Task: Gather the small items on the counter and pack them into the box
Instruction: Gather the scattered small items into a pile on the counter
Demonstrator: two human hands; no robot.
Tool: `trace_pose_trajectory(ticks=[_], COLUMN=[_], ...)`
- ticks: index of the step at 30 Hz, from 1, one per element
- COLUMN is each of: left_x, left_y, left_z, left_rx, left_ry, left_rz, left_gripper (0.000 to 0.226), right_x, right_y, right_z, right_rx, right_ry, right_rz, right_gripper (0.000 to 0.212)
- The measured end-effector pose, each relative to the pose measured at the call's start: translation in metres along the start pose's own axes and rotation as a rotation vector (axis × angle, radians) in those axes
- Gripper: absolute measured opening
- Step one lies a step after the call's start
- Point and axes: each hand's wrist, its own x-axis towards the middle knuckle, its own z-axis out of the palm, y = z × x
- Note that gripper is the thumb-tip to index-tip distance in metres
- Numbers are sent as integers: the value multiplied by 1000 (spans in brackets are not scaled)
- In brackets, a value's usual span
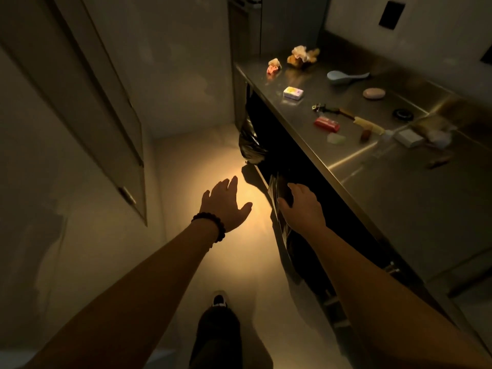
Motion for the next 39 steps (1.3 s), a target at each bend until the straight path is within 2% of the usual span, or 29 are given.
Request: trace_pose_trajectory(ticks=[12,19,30,39], left_x=[246,381,544,712], left_y=[-45,-52,-32,18], left_z=[-9,-26,-12,5], left_rx=[-70,-83,-115,17], left_ry=[-7,-10,-79,-169], left_rz=[187,305,424,544], left_gripper=[77,78,77,79], right_x=[215,333,473,609], right_y=[-50,-74,-31,25], right_z=[27,29,45,39], right_rx=[9,22,26,16], right_ry=[30,101,152,216], right_rz=[96,156,342,462], right_gripper=[55,45,53,52])
